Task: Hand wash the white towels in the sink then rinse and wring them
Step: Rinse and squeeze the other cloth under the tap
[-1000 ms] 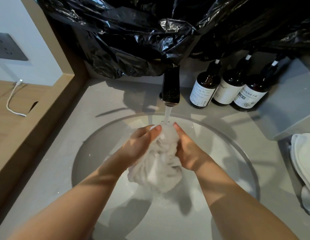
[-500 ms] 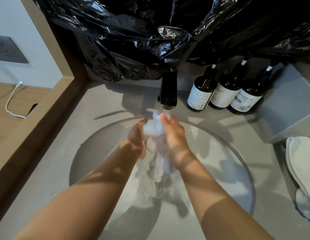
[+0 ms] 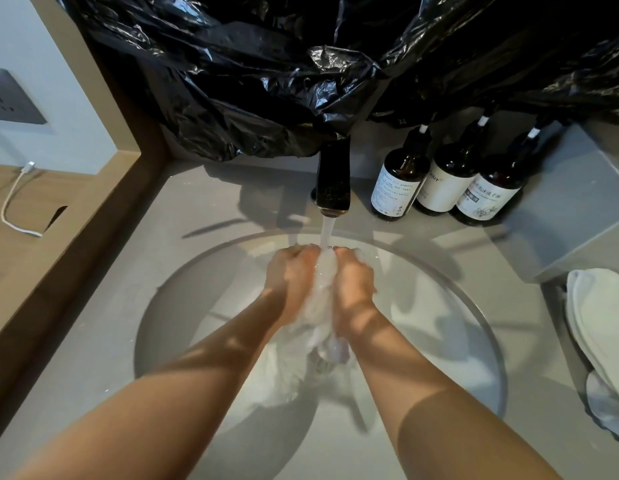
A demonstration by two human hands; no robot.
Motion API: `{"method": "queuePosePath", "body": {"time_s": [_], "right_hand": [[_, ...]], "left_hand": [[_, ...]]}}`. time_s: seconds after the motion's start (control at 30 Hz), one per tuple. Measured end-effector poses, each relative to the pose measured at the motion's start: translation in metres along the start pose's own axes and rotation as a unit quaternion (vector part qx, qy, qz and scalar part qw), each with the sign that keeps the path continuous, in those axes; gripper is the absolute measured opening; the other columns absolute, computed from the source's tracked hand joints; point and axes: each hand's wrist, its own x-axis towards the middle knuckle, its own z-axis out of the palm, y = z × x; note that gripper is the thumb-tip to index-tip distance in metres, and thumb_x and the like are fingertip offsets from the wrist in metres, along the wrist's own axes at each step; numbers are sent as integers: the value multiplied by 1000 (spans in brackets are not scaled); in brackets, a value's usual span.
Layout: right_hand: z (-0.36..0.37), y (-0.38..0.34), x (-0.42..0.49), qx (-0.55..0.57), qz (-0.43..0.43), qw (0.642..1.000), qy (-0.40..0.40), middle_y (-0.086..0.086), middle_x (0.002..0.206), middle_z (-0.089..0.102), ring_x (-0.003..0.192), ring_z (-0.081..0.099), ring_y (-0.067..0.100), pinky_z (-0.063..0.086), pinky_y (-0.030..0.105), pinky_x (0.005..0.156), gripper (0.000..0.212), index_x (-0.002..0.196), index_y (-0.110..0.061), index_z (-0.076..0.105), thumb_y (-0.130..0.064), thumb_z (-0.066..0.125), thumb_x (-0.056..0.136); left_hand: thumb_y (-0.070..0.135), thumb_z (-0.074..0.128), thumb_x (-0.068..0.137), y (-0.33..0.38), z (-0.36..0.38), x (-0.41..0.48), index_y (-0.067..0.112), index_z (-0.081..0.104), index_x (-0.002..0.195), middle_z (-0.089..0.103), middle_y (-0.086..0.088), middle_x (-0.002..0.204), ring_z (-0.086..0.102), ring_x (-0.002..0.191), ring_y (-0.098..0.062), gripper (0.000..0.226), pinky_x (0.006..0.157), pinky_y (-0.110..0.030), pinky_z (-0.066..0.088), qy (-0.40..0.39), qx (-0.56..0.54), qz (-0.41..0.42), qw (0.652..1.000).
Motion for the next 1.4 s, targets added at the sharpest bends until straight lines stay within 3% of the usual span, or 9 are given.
{"method": "queuePosePath", "body": {"time_s": [0.17, 0.23, 0.33, 0.5, 0.67, 0.83, 0.97, 1.23, 1.4], "right_hand": [[-5, -7, 5, -29, 55, 993, -97, 14, 99, 73, 93, 69, 34, 51, 45, 95, 87, 108, -14, 70, -80, 49, 56], [-10, -26, -1, -101, 20, 992, -76, 12, 112, 69, 104, 64, 35, 45, 41, 101, 104, 121, -7, 61, -88, 42, 58], [-25, -40, -8, -212, -96, 972, -40, -3, 115, 52, 108, 48, 20, 32, 29, 93, 73, 134, -16, 44, -71, 41, 85], [-50, -25, -11, -266, -52, 960, -62, -2, 144, 43, 131, 41, 21, 30, 36, 110, 78, 139, -24, 43, -76, 37, 82], [-48, -35, -16, -288, -148, 946, -28, 0, 74, 51, 86, 46, 22, 38, 35, 86, 51, 72, -15, 48, -64, 49, 85], [-46, -14, -13, -271, -80, 922, -265, -4, 111, 60, 101, 60, 12, 50, 29, 88, 71, 127, -21, 41, -30, 84, 70], [-46, -12, -3, -464, -135, 849, -211, 0, 105, 61, 99, 60, 20, 49, 29, 85, 50, 116, -18, 52, -21, 79, 73], [-52, -63, -10, -132, -220, 963, -85, -1, 70, 54, 58, 52, 5, 41, 12, 48, 30, 79, -18, 53, 9, 61, 69], [-54, -53, 0, -126, -209, 968, -53, 0, 81, 57, 69, 54, 10, 43, 8, 55, 28, 95, -14, 55, 10, 58, 80]], "left_hand": [[58, 59, 75, -1, -22, -10, 15, 58, 76, 53, 3, 73, 50, 71, -16, 43, 69, -28, 43, -123, -31, 118, 985], [55, 69, 77, -1, -34, -8, 18, 52, 109, 53, 3, 100, 53, 91, -15, 52, 71, -18, 40, -182, 150, 109, 966], [52, 74, 72, -7, -48, 1, 20, 46, 129, 55, 1, 123, 57, 105, -17, 71, 82, -20, 44, -226, 317, 78, 918], [39, 81, 67, 7, -67, 7, 12, 71, 93, 64, -15, 68, 60, 53, -25, 39, 54, -31, 49, -272, 13, 3, 962], [27, 62, 76, 8, -56, 0, 3, 64, 108, 70, -16, 100, 69, 87, -26, 41, 76, -32, 58, -322, -260, -97, 905], [29, 46, 95, 15, -57, -2, 10, 66, 98, 71, -15, 86, 71, 76, -26, 28, 71, -37, 59, -276, -335, -100, 895], [28, 66, 82, 15, -69, 0, 11, 66, 95, 70, -14, 82, 69, 71, -24, 21, 68, -35, 58, -253, -252, -53, 933], [25, 83, 70, -4, -70, -7, 24, 58, 108, 66, 1, 106, 65, 98, -19, 45, 93, -38, 51, -342, 86, -106, 930], [20, 81, 60, -4, -62, -9, 2, 58, 125, 62, -21, 122, 60, 113, -39, 72, 101, -51, 44, -435, -56, -156, 885]]}}
